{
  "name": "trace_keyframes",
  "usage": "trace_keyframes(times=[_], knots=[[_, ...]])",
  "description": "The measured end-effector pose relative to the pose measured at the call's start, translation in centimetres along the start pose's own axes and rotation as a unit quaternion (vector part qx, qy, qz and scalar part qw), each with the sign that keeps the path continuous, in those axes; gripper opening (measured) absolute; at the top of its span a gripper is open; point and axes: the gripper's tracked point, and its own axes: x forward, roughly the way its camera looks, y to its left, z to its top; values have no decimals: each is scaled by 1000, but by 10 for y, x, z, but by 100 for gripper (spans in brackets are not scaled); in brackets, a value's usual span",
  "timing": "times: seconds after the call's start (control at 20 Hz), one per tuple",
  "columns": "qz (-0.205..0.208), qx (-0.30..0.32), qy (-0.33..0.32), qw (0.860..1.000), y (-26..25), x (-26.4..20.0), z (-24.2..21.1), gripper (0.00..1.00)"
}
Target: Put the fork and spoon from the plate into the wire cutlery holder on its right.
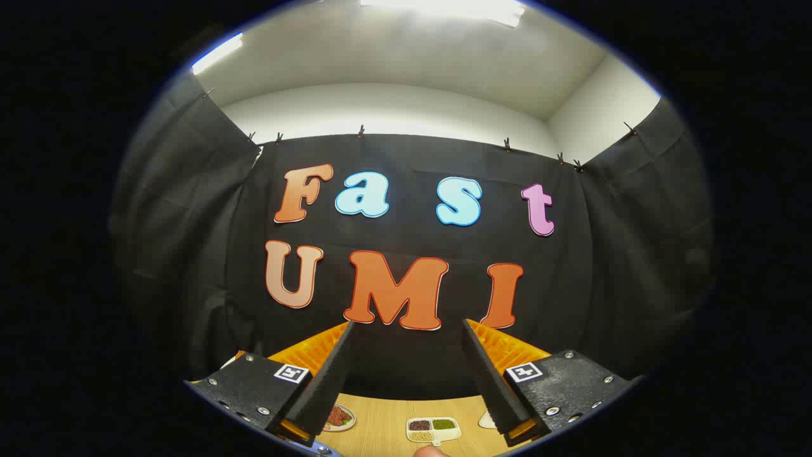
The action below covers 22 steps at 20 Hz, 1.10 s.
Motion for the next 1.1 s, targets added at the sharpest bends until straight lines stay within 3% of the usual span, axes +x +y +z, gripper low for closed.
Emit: trace_keyframes(times=[0.75, 1.1], knots=[[-5, 7, -5, 1000, -9, -7, 7, 97], [4, 7, 20, 1000, 1, -10, -10, 97]])
